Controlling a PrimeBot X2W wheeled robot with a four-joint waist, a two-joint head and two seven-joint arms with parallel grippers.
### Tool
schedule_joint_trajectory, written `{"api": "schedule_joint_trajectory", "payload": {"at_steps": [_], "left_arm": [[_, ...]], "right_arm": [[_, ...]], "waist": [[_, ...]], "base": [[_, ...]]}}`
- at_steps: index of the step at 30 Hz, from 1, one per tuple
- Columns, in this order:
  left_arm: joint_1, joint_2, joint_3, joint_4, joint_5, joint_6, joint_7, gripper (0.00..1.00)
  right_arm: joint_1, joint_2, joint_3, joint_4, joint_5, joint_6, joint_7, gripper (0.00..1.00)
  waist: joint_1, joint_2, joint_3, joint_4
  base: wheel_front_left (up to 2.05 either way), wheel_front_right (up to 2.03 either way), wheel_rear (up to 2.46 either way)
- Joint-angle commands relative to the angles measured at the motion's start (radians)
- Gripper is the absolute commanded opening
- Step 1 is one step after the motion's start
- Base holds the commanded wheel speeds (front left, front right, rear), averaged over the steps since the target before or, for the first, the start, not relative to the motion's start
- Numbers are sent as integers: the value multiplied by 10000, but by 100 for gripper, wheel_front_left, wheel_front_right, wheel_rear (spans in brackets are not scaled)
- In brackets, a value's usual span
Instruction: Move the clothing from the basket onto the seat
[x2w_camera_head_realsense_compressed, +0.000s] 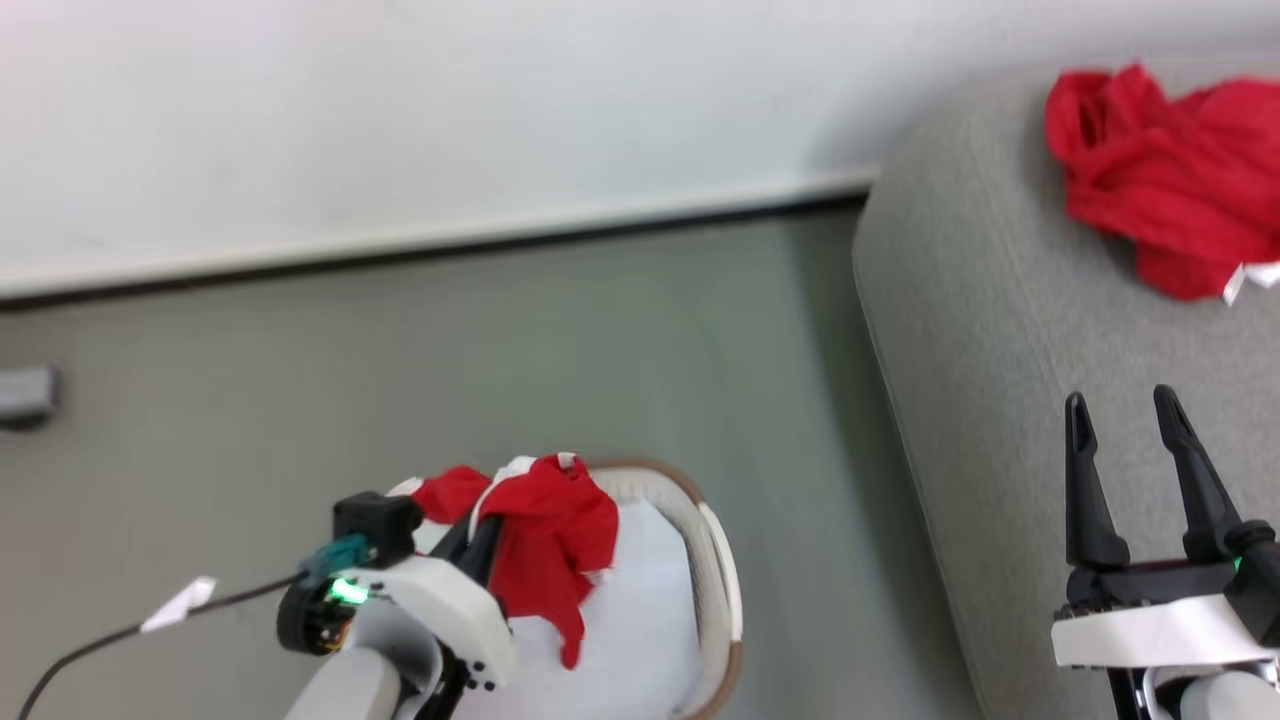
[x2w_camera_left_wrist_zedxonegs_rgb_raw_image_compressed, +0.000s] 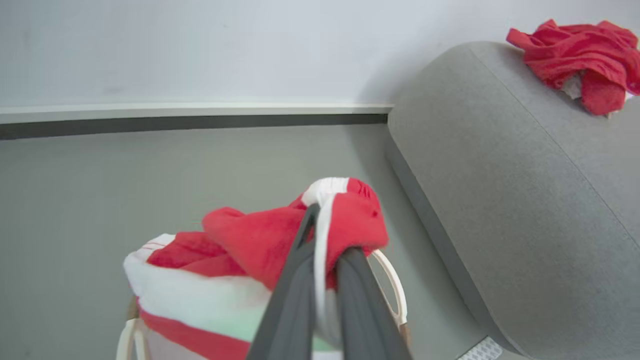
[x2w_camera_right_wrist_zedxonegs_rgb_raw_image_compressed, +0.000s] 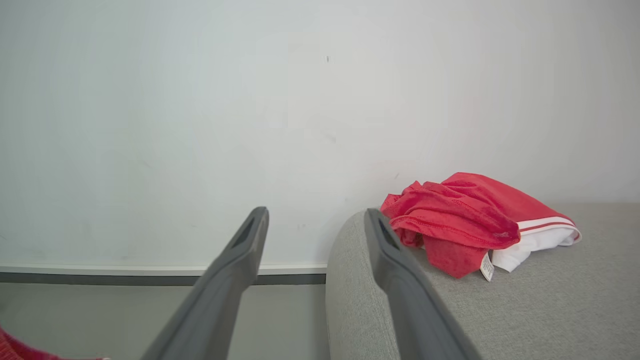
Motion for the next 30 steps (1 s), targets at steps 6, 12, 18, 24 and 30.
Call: {"api": "schedule_joint_trajectory", "payload": {"at_steps": [6,12,18,24,30], "left_arm": [[1641,500,377,-3224,-150,843,320,0],[3061,845,798,-5805,49,1668,166,0],[4167,1162,1162,-7315,114,2166,183,0],[4650,1468,1378,-8010,9,2308,388,0],[4756,1612,1244,-8322,-32,2238,628,0]], "right_arm": [[507,-8,-139,169,-273,-26,6,100],[993,-8,-132,311,-571,-26,8,100],[1530,-8,-204,355,-800,-26,6,100],[1858,-8,-29,364,-867,-26,6,100],[1862,-191,1003,487,-708,-26,6,100]], "waist": [[4,0,-1454,526],[4,0,-2206,635],[4,0,-2816,727],[4,0,-3016,813],[4,0,-3018,802]], "base": [[0,0,0],[0,0,0],[0,0,0],[0,0,0],[0,0,0]]}}
